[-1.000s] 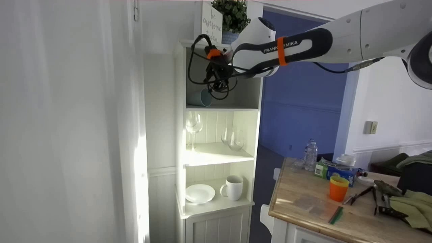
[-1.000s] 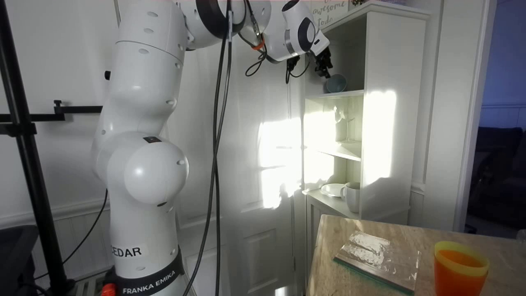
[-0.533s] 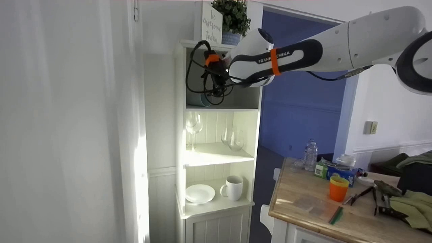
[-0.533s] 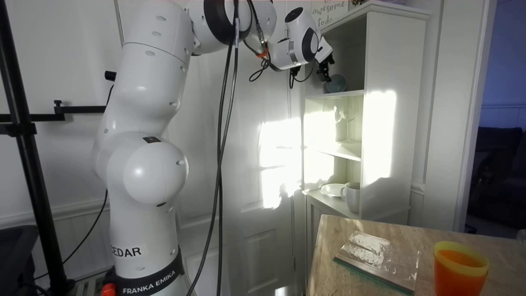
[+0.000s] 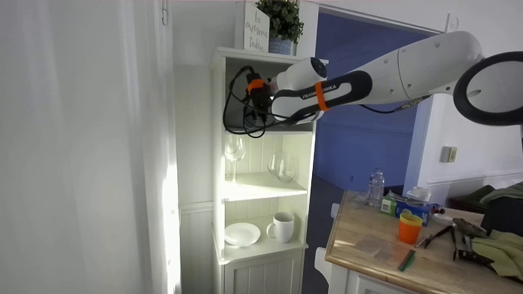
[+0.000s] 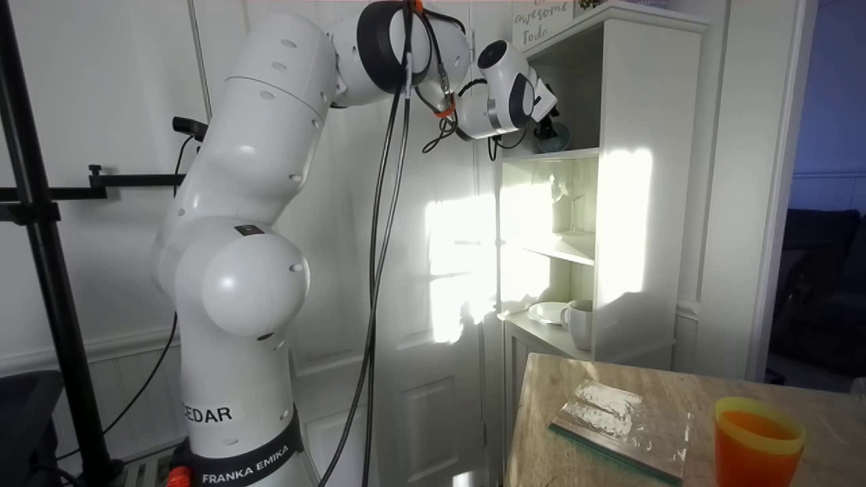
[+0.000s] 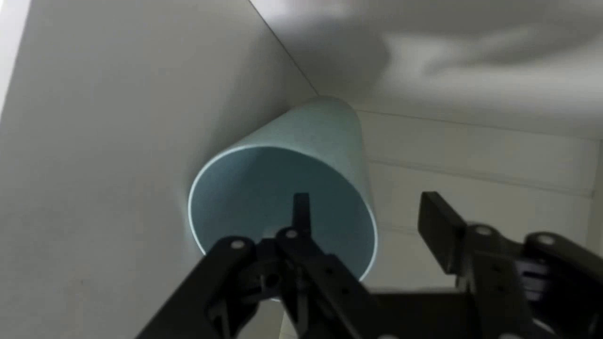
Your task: Put the blue cup on the table
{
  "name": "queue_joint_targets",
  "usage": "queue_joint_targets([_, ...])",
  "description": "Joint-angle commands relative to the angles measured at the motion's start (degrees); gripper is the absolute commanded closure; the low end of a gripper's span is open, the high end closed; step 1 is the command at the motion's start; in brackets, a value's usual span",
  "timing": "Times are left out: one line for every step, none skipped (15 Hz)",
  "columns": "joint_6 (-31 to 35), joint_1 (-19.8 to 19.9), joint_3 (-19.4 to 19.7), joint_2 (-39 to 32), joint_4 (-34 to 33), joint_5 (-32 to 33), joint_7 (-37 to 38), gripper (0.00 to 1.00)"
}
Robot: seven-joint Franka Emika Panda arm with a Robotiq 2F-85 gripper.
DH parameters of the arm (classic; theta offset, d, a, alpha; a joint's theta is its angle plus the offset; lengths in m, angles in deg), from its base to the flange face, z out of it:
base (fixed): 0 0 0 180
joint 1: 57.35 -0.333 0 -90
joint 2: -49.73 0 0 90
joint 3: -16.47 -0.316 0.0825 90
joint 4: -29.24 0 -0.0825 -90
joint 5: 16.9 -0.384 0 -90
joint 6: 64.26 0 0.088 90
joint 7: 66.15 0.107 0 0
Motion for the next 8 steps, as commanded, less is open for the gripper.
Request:
queue_joint_targets([2.6, 0.0, -0.2, -2.0, -2.7, 0.0, -0.3, 0.68])
queue_joint_targets([2.8, 0.2, -0.5, -2.0, -2.6, -0.1, -0.6, 0.77])
queue_joint_targets([3.0, 0.2, -0.7, -2.1, -2.6, -0.1, -0.7, 0.83])
queue_joint_targets([3.0, 0.3, -0.9, -2.0, -2.5, -0.1, -0.8, 0.90])
queue_joint_targets([2.5, 0.8, -1.8, -1.6, -2.2, -0.5, -1.2, 0.97])
queue_joint_targets([2.1, 0.7, -1.8, -1.4, -1.9, -0.3, -1.2, 0.99])
queue_joint_targets([2.0, 0.7, -2.0, -1.3, -1.9, -0.3, -1.3, 1.00])
queue_joint_targets([1.9, 0.7, -2.0, -1.2, -1.7, -0.2, -1.4, 1.00])
